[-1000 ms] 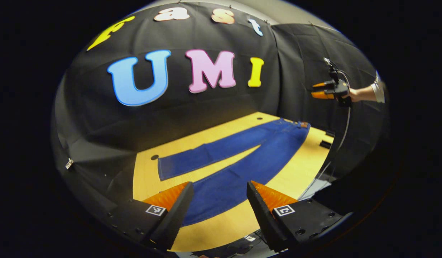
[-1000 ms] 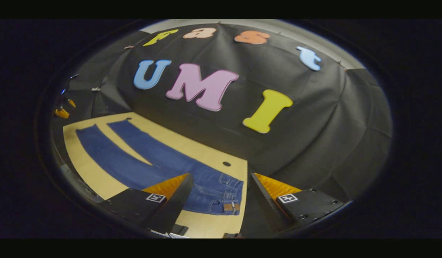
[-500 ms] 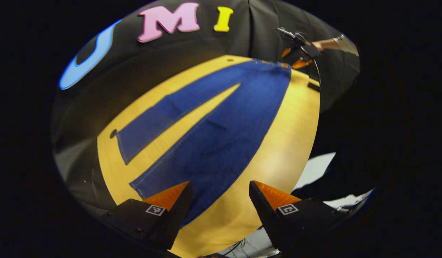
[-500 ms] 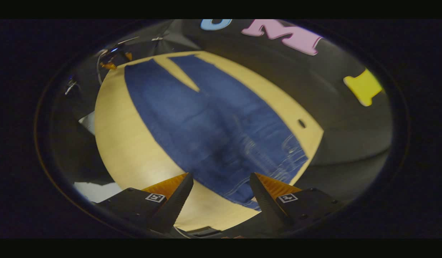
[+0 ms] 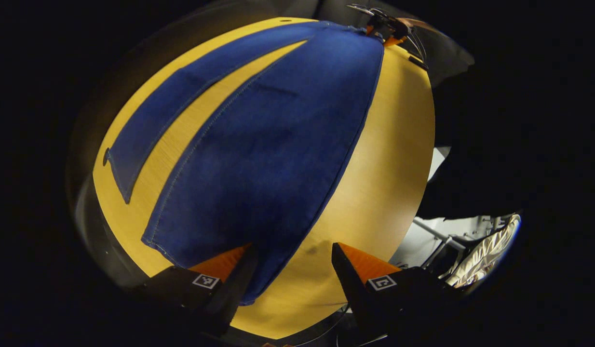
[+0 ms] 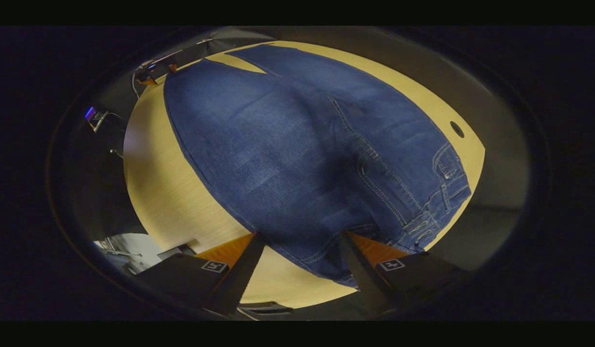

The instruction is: Grasp the waist and the cuffs of the jeans and fold them to make the two legs overlap; first hold the waist and fold one-third of the jeans toward the cuffs, then hold the cuffs and fold the remaining one-third in the same direction to finish folding.

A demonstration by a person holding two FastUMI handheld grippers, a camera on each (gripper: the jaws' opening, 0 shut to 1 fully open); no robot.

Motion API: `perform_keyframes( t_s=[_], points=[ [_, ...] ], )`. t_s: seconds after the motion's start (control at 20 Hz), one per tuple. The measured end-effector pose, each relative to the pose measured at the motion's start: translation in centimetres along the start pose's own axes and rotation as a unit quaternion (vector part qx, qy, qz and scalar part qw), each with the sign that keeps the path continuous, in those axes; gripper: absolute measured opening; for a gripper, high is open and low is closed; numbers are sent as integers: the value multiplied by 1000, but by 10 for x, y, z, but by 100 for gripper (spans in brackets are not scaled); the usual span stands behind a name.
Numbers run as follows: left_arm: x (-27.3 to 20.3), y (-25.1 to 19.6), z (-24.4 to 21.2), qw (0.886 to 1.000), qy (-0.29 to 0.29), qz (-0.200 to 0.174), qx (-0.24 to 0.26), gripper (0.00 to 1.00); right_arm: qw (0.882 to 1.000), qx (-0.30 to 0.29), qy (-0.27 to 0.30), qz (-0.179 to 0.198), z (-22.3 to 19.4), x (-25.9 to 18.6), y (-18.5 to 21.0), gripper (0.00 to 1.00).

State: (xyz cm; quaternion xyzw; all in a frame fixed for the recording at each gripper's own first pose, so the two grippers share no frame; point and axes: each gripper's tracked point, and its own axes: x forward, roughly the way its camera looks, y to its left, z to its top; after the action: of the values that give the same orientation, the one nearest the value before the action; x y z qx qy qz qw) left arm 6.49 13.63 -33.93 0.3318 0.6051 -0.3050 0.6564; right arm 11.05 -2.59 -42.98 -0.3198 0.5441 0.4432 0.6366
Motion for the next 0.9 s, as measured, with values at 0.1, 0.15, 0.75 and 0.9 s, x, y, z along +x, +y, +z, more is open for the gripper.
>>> perform_keyframes(
  t_s=[0.1,0.15,0.75,0.9],
  points=[
    [4,10,5,1000,3,13,-8,97,1000,8,5,-1,-1,1,0,97],
    [6,10,8,1000,-3,10,-16,93,1000,14,9,-3,-2,2,-1,89],
    [3,50,14,991,-27,55,-120,6,991,116,-22,-66,18,0,-26,14],
    [-30,67,29,982,-67,84,-156,6,977,175,-93,-77,37,-40,-36,4]
  ],
)
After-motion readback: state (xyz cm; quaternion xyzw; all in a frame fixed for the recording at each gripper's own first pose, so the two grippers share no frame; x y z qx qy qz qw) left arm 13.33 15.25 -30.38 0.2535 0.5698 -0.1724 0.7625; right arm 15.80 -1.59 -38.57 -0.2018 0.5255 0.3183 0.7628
